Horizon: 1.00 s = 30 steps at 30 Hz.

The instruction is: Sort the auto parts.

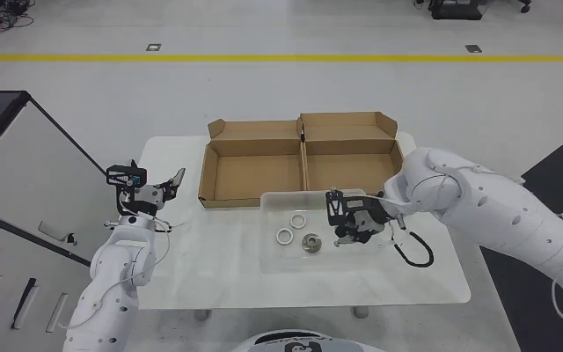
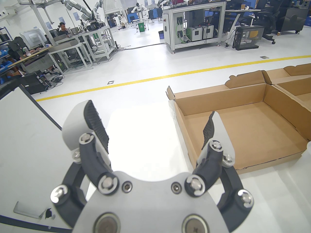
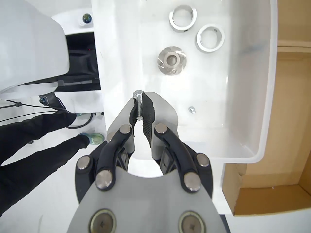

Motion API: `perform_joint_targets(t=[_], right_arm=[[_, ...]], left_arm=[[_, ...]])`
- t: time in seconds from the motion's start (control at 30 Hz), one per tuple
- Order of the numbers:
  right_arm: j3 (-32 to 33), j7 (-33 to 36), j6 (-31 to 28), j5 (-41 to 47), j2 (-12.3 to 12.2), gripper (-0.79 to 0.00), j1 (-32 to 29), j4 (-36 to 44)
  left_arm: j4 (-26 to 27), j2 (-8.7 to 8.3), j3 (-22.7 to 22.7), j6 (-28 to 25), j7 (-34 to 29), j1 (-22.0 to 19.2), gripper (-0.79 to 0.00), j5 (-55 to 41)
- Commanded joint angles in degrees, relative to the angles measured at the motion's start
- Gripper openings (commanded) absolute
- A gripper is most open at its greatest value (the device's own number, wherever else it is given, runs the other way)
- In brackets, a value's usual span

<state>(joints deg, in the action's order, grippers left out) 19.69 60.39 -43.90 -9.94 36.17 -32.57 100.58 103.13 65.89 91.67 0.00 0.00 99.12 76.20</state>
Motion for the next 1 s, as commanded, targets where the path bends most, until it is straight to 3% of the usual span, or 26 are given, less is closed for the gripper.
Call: perform_joint_targets(t=[0.0, 0.4, 0.53, 0.77, 0.97], right_arm=[[0.12, -0.28, -0.27, 0.08, -0.13, -0.785, -0.08, 0.01], [0.19, -0.79, -0.14, 0.2, -0.11, -0.785, -0.21, 0.07], [2.4, -7.31, -3.18, 0.0, -0.3, -0.785, -1.15, -1.47], [5.6, -14.62, -13.8, 1.4, -0.59, -0.785, -2.04, -5.99], [6.69, -19.69, -14.1, 1.59, 0.19, -0.785, -1.71, -5.85]], left_arm=[[0.0, 0.0, 0.0, 0.0, 0.0, 0.0, 0.0, 0.0], [0.0, 0.0, 0.0, 0.0, 0.0, 0.0, 0.0, 0.0], [0.0, 0.0, 0.0, 0.0, 0.0, 0.0, 0.0, 0.0], [0.0, 0.0, 0.0, 0.0, 0.0, 0.0, 0.0, 0.0], [0.0, 0.0, 0.0, 0.0, 0.0, 0.0, 0.0, 0.0]])
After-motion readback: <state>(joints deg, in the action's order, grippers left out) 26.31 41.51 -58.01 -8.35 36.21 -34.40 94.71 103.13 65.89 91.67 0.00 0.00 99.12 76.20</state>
